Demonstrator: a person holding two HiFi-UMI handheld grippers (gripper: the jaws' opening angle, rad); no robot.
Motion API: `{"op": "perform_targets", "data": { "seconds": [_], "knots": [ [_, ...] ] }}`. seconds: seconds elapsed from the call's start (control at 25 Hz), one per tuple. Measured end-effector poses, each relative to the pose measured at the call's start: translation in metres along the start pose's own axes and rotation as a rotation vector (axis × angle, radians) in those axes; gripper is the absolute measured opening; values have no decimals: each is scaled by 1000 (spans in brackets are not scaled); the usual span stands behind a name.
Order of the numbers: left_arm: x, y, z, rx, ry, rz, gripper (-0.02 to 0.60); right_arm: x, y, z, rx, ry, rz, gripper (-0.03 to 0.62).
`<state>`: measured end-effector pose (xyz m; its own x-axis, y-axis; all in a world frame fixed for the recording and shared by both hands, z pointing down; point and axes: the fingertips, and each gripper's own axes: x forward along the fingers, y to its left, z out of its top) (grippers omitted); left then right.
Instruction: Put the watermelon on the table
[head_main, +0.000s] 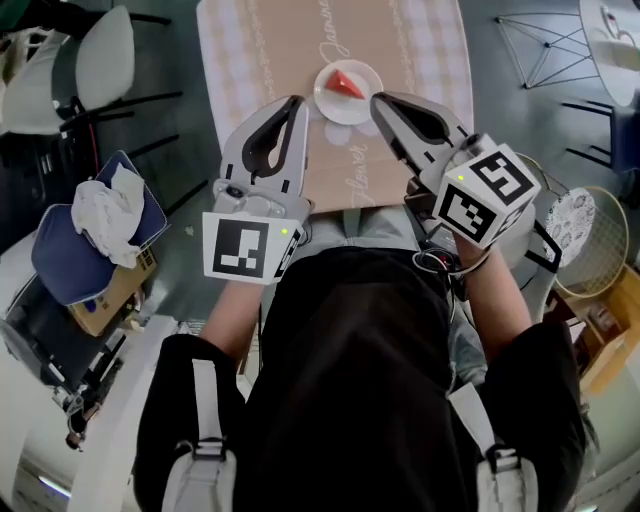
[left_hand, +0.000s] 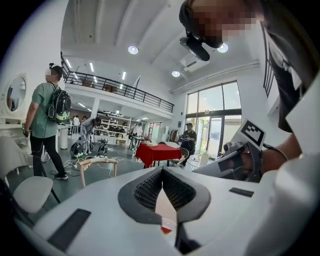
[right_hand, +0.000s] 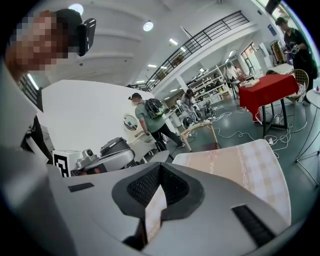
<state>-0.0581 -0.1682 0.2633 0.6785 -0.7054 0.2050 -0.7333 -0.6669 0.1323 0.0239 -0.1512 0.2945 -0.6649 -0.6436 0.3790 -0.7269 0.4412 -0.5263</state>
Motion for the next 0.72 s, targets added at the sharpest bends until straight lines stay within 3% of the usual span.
{"op": "perform_targets", "data": {
  "seconds": [0.36, 0.72],
  "knots": [
    [-25, -8, 16, 22, -9, -52, 11, -18, 29, 9, -3, -48, -26, 14],
    [-49, -35, 25, 52, -19, -26, 11, -46, 40, 1, 27, -85, 8, 14]
  ]
}}
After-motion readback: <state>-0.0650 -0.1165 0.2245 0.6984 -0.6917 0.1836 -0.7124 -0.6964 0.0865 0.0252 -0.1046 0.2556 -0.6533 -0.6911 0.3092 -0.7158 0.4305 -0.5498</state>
